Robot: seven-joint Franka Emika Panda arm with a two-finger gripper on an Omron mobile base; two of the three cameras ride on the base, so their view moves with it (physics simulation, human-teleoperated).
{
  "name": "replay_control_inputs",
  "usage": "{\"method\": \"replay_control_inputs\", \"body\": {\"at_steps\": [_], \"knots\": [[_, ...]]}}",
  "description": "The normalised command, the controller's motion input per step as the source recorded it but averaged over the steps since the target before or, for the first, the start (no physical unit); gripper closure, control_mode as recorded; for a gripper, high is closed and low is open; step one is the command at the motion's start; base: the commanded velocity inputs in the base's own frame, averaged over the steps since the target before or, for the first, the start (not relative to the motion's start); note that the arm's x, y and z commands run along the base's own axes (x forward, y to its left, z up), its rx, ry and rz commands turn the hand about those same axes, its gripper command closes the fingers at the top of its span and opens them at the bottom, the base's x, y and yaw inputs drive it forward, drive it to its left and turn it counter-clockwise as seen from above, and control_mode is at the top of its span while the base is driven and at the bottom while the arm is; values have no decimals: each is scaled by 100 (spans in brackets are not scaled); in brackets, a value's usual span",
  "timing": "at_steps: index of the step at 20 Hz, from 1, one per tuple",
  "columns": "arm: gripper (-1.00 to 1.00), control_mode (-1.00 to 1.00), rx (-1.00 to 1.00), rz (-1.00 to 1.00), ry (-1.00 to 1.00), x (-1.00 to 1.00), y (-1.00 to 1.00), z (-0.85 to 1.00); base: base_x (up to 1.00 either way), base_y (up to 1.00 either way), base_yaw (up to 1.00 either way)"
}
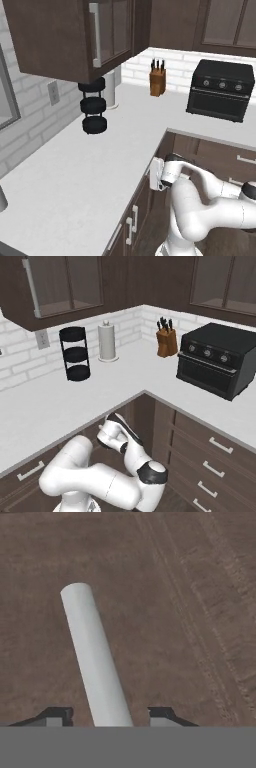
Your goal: Take a straw from the drawer in front and place it inside the glass cup on the dining counter.
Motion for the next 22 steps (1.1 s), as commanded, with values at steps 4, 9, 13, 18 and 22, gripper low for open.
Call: {"method": "replay_control_inputs", "body": {"at_steps": [4, 9, 13, 18, 22], "knots": [[100, -100, 0, 0, 1, 6, -6, -11, 0, 0, 0], [100, -100, 0, 0, 5, -2, -25, -6, 0, 0, 0], [100, -100, 3, 0, 1, -30, -74, 1, 0, 0, 0], [100, -100, 7, 0, 2, -53, -99, 2, 0, 0, 0], [100, -100, 14, 0, 0, -68, -100, 1, 0, 0, 0]]}}
